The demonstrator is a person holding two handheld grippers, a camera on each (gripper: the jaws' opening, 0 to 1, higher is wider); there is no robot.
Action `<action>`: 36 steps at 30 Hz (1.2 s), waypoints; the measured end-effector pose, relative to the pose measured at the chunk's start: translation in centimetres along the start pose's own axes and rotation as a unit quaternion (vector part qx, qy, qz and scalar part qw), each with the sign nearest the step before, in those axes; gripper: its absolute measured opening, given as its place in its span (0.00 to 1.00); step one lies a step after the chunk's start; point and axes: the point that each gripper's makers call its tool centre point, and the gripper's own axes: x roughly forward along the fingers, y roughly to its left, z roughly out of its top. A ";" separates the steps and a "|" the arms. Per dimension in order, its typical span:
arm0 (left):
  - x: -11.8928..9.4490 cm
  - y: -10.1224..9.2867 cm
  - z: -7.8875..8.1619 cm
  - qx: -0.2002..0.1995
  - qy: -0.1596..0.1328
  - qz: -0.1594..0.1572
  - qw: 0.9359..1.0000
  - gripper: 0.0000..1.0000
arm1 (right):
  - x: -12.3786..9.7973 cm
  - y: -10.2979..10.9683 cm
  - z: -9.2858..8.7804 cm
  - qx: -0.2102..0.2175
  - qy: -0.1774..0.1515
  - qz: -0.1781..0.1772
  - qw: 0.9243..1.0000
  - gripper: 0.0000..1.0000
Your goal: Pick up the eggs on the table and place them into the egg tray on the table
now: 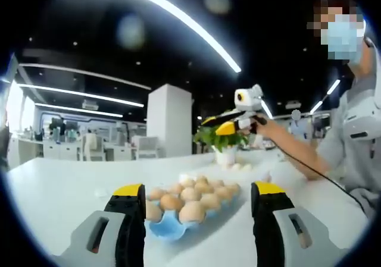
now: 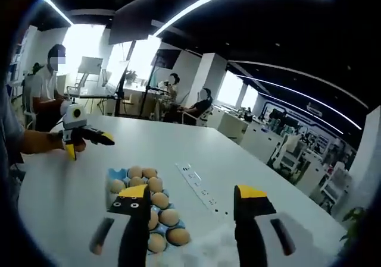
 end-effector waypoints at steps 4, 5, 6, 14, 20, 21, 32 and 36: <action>0.0 -0.1 0.1 0.001 -0.002 -0.001 1.000 0.73 | -0.5 -0.3 -0.1 0.001 0.000 -0.006 1.000 0.59; 0.0 -0.1 0.1 0.001 -0.002 -0.001 1.000 0.73 | -0.6 -0.4 -0.1 0.000 -0.001 -0.008 1.000 0.59; 0.0 -0.1 0.2 0.001 -0.003 -0.001 1.000 0.73 | -0.9 -0.8 -0.2 -0.001 0.002 -0.015 1.000 0.59; 0.0 -0.2 0.1 -0.002 -0.003 -0.001 1.000 0.73 | -2.2 -2.7 -2.4 -0.008 0.045 -0.045 0.998 0.59; 0.0 -0.2 0.1 -0.002 -0.003 -0.002 1.000 0.73 | -2.4 -3.2 -2.8 -0.008 0.054 -0.052 0.997 0.58; 0.0 -0.2 0.1 -0.002 -0.003 -0.002 1.000 0.73 | -2.4 -3.3 -2.9 -0.008 0.056 -0.054 0.997 0.58; 0.0 -0.3 0.1 -0.005 -0.004 -0.003 1.000 0.73 | -4.4 -5.5 -5.8 -0.003 0.118 -0.096 0.988 0.58; 0.2 -0.5 -0.3 -0.008 0.001 -0.009 1.000 0.73 | -5.5 -6.5 -8.1 0.019 0.160 -0.104 0.981 0.58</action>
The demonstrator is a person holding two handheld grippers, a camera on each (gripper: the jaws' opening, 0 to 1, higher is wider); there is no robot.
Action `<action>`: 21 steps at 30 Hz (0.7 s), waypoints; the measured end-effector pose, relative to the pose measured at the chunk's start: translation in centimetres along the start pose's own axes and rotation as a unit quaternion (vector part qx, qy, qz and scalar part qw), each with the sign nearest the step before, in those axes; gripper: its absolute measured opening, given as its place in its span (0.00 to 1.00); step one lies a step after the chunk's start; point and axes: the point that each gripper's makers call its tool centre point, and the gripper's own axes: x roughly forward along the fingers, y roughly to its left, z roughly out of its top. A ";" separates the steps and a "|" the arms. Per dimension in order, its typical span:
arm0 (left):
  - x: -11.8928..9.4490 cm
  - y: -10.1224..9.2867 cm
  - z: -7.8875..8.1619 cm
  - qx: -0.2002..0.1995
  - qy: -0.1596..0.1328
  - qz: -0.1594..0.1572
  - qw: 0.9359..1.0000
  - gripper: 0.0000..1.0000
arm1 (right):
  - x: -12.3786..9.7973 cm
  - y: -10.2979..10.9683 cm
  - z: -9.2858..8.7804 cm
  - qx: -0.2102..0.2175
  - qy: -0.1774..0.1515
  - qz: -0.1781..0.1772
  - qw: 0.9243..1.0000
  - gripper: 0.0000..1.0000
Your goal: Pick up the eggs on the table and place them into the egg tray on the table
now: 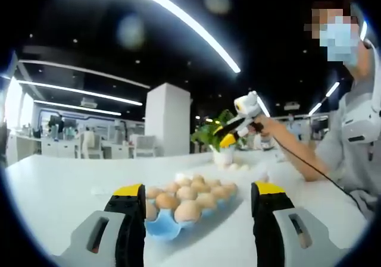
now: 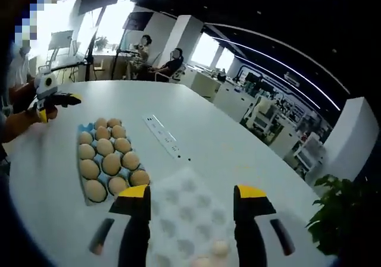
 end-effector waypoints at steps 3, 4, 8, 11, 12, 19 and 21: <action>0.1 -0.1 -0.2 -0.001 0.003 -0.003 1.000 0.73 | -0.3 -0.2 -0.8 -0.004 0.019 -0.003 1.000 0.58; 0.1 -0.1 -0.2 -0.001 0.003 -0.003 1.000 0.73 | -0.3 -0.1 -0.9 -0.006 0.020 -0.003 1.000 0.59; 0.2 -0.2 -0.2 -0.005 0.001 -0.005 1.000 0.73 | -0.4 -0.2 -1.5 -0.014 0.035 -0.007 0.999 0.59; 0.2 -0.3 -0.2 -0.007 0.001 -0.006 1.000 0.73 | -0.5 -0.4 -3.3 -0.015 0.072 -0.008 0.997 0.58; 0.3 -0.4 -0.2 -0.008 0.001 -0.006 1.000 0.73 | -0.6 -0.5 -3.7 -0.012 0.080 -0.009 0.997 0.58; 0.5 -0.6 -0.6 -0.006 0.009 -0.007 1.000 0.74 | -1.6 -1.2 -6.0 0.007 0.119 -0.021 0.993 0.55; 0.5 -0.7 -0.7 -0.006 0.010 -0.009 1.000 0.74 | -1.9 -1.3 -6.5 0.011 0.127 -0.025 0.992 0.54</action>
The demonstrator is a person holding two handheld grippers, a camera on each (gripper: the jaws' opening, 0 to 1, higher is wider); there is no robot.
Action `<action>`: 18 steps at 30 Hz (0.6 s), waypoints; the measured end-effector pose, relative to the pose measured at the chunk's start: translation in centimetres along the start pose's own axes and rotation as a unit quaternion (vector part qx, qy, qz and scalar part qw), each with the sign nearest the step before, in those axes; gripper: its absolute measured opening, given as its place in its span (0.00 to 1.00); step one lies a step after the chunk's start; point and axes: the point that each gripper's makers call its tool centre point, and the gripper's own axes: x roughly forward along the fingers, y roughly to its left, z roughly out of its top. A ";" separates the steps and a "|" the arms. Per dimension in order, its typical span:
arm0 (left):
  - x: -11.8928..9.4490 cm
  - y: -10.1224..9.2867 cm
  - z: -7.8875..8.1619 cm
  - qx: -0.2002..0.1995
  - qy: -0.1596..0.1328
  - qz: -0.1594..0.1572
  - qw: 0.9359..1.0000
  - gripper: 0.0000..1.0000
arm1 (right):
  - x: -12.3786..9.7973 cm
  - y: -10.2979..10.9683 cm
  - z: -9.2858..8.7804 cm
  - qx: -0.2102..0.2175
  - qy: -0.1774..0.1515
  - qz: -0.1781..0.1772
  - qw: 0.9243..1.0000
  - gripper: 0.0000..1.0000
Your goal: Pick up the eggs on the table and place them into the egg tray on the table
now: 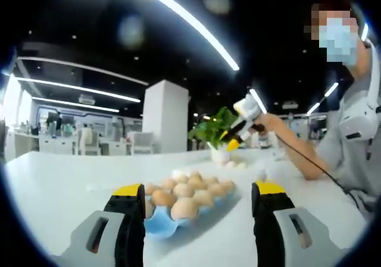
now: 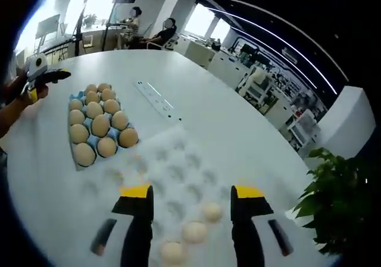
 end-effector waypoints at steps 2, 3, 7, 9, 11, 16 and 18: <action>0.1 -0.1 0.0 -0.001 -0.001 -0.003 1.000 0.74 | -0.2 -0.3 -0.6 0.005 0.012 -0.006 1.000 0.54; 0.1 -0.1 0.0 -0.002 -0.001 -0.003 1.000 0.74 | -0.2 -0.4 -1.0 0.008 0.019 -0.009 1.000 0.54; 0.1 -0.1 0.0 -0.004 -0.003 -0.004 1.000 0.74 | -0.4 -1.2 -3.0 0.005 0.065 -0.032 0.997 0.54; 0.0 -0.1 0.2 -0.006 -0.005 -0.004 1.000 0.74 | -0.5 -1.4 -3.9 0.013 0.082 -0.035 0.996 0.53; 0.0 -0.3 0.4 -0.005 -0.008 -0.006 1.000 0.74 | -0.7 -1.5 -4.4 0.022 0.086 -0.037 0.995 0.52; 0.3 -0.7 0.3 -0.001 -0.005 -0.012 1.000 0.75 | -0.8 -1.0 -5.3 0.027 0.103 -0.031 0.994 0.50; 0.3 -0.9 0.2 0.001 -0.002 -0.015 1.000 0.75 | -0.8 -1.0 -5.9 0.032 0.113 -0.029 0.993 0.50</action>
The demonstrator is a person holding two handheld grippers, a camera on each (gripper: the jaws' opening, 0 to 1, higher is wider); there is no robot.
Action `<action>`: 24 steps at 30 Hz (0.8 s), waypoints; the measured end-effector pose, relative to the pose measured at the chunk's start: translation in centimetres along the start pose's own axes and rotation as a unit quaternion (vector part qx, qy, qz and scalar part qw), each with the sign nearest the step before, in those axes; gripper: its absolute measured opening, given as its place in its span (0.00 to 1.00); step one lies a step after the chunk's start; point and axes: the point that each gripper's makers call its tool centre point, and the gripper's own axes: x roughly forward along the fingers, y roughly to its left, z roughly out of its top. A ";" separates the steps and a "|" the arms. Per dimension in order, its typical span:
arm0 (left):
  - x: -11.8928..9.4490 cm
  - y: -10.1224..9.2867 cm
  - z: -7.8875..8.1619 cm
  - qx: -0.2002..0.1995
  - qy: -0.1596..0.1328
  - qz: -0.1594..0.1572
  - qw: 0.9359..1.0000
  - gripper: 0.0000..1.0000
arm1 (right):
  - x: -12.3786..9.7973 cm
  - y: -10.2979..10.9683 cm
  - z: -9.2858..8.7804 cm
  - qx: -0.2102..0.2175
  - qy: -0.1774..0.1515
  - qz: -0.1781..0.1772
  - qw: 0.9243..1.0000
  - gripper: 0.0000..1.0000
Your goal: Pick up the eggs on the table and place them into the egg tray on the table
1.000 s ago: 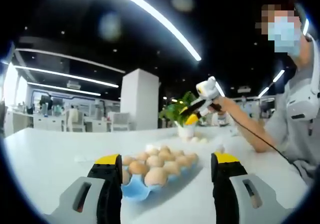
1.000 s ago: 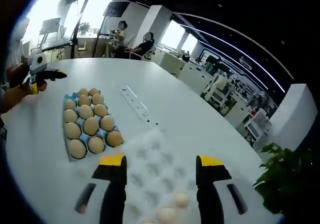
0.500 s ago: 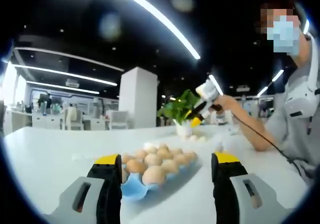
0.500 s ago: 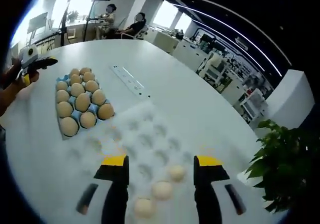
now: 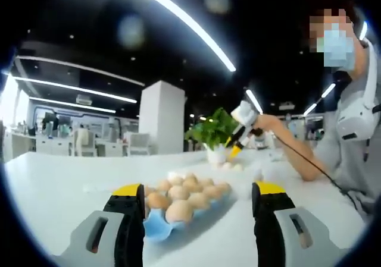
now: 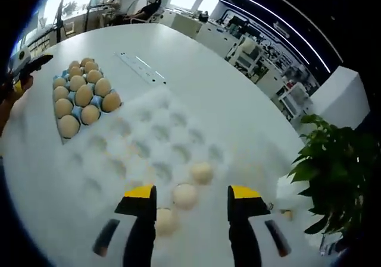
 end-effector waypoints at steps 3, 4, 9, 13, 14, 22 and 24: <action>0.0 -0.1 0.1 0.001 -0.001 -0.002 1.000 0.75 | 0.2 0.1 -1.1 0.005 0.025 0.004 1.000 0.49; 0.0 -0.2 0.1 0.001 -0.001 -0.002 1.000 0.75 | 0.4 0.1 -1.6 0.005 0.037 0.005 0.999 0.49; -0.1 -0.2 0.4 0.002 -0.004 -0.003 1.000 0.75 | 0.6 0.7 -2.6 0.010 0.060 0.024 0.998 0.42; 0.0 -0.3 0.4 0.002 -0.004 -0.004 1.000 0.75 | 0.7 1.1 -2.8 0.013 0.066 0.032 0.997 0.41; 0.0 -0.3 0.4 0.002 -0.004 -0.004 1.000 0.75 | 0.9 1.3 -3.0 0.015 0.070 0.037 0.997 0.41; -0.1 -0.2 0.5 0.001 -0.004 -0.004 1.000 0.75 | 1.3 2.2 -4.3 0.028 0.090 0.061 0.994 0.41; -0.1 -0.2 0.5 0.001 -0.004 -0.004 1.000 0.75 | 1.4 2.5 -4.5 0.030 0.093 0.068 0.993 0.41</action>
